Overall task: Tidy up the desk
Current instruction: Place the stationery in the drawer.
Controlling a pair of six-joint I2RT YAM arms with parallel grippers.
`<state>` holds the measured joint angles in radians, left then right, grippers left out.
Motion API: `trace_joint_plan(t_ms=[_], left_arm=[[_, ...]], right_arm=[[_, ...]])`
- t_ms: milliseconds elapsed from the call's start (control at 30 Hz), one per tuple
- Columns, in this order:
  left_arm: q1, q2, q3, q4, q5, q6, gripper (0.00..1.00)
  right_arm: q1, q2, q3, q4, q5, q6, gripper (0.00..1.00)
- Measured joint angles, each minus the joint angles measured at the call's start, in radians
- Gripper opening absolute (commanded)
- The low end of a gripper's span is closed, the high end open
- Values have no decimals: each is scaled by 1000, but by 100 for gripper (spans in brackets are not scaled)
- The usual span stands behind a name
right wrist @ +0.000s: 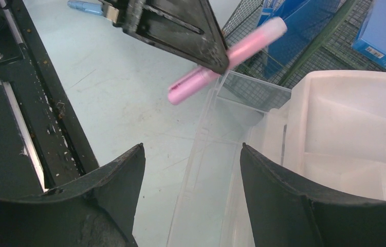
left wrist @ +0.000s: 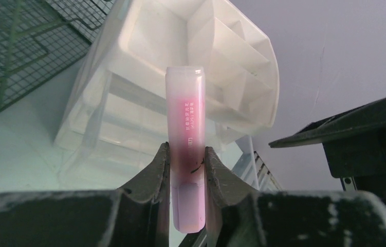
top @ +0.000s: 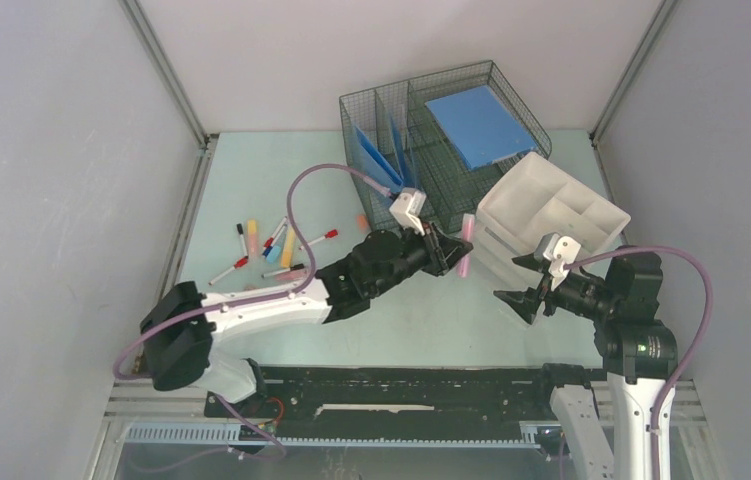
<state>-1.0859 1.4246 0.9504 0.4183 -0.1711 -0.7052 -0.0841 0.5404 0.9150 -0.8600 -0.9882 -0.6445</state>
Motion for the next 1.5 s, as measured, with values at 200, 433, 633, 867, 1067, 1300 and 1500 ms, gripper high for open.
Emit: trace_joint_plan(t_ms=[200, 433, 633, 867, 1067, 1300, 1500], left_arm=[[16, 127, 99, 11, 47, -57, 0], [21, 224, 172, 13, 47, -126, 10], [21, 277, 220, 13, 47, -159, 32], [25, 298, 266, -11, 53, -171, 62], [33, 293, 275, -35, 52, -150, 68], [35, 145, 186, -66, 40, -65, 70], [35, -97, 40, -66, -22, 23, 72]], right_arm=[[2, 0, -1, 13, 10, 0, 76], [8, -1, -3, 14, 19, 0, 76], [13, -2, -3, 16, 23, 0, 76], [14, -2, -3, 17, 23, 0, 76], [15, -2, -3, 17, 27, 0, 76], [16, -2, -3, 17, 27, 0, 76], [19, -2, -3, 16, 27, 0, 76]])
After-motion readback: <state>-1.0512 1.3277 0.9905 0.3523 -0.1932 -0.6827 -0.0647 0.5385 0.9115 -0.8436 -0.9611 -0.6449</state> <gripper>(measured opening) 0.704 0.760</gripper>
